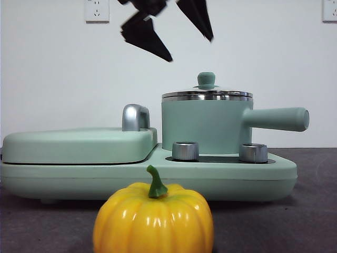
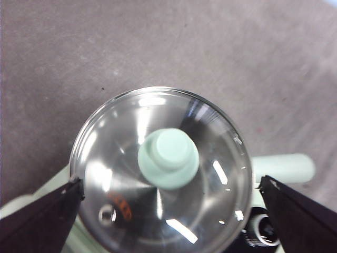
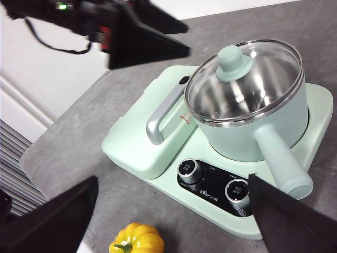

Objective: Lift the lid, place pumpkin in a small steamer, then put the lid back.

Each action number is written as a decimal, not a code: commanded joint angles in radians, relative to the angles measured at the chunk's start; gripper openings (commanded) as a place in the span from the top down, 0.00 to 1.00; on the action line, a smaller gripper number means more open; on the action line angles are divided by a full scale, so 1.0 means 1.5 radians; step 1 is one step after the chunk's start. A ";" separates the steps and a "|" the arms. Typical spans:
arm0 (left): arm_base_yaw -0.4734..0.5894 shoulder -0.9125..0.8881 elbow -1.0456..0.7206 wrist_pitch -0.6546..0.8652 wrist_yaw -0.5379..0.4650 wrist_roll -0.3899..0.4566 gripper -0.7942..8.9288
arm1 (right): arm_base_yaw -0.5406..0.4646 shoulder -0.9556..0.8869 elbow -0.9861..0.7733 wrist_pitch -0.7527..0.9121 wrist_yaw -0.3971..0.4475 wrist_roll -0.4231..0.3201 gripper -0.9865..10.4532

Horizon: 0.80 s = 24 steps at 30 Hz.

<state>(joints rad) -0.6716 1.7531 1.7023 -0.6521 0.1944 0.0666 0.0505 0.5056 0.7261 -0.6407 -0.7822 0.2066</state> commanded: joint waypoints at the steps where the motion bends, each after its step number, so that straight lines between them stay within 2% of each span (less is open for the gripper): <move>1: -0.016 0.058 0.080 -0.038 -0.022 0.047 0.38 | 0.001 0.002 0.010 0.004 0.000 -0.001 0.52; 5: -0.025 0.176 0.279 -0.191 -0.038 0.046 0.38 | 0.001 0.002 0.010 0.005 0.000 -0.002 0.52; 8: -0.025 0.235 0.380 -0.242 -0.063 0.024 0.44 | 0.001 0.002 0.010 0.005 -0.001 -0.002 0.52; 16: -0.038 0.265 0.387 -0.260 -0.063 0.024 0.45 | 0.001 0.002 0.010 0.005 0.000 -0.004 0.52; 24: -0.052 0.287 0.387 -0.270 -0.080 0.021 0.58 | 0.001 0.002 0.010 0.005 -0.002 -0.003 0.52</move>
<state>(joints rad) -0.7399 2.1582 2.2517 -1.0622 0.0765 0.1066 0.0505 0.5056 0.7261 -0.6407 -0.7826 0.2062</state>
